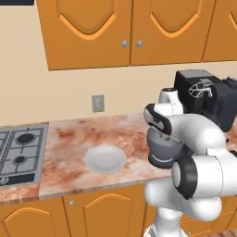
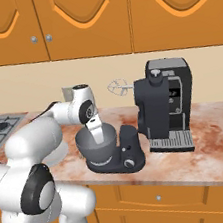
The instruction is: Add butter and sugar cubes to the stand mixer bowl and then turn on the stand mixer to begin making frosting.
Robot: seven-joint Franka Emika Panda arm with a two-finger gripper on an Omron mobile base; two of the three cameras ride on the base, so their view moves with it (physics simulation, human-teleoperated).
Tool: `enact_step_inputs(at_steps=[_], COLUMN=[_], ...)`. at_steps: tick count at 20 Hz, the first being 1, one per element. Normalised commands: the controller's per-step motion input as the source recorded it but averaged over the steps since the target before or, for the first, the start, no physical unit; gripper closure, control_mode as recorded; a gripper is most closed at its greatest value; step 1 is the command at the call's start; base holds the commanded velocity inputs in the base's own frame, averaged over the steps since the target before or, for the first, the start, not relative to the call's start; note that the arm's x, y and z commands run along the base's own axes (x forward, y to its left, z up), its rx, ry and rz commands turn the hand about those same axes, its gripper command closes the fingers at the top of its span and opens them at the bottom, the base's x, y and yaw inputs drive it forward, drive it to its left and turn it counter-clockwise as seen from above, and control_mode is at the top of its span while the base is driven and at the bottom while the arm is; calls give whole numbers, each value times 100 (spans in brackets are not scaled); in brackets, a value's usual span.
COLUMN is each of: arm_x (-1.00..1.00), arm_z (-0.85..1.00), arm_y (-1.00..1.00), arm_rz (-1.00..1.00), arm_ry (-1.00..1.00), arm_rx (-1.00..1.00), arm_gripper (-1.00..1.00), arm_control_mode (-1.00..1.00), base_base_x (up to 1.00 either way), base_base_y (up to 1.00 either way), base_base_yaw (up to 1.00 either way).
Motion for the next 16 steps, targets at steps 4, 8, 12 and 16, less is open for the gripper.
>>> enact_step_inputs(at_steps=[4, 8, 12, 16], arm_x=[1, 0, 0, 0], arm_z=[-10, -30, -20, -8], arm_y=[0, 0, 0, 0], arm_rz=[0, 0, 0, 0], arm_ry=[0, 0, 0, 0], arm_rx=[0, 0, 0, 0], arm_gripper=[100, 100, 100, -100], arm_control_mode=[-100, -100, -100, -100], base_base_x=[0, 0, 0, 0], base_base_y=[0, 0, 0, 0], base_base_yaw=[0, 0, 0, 0])
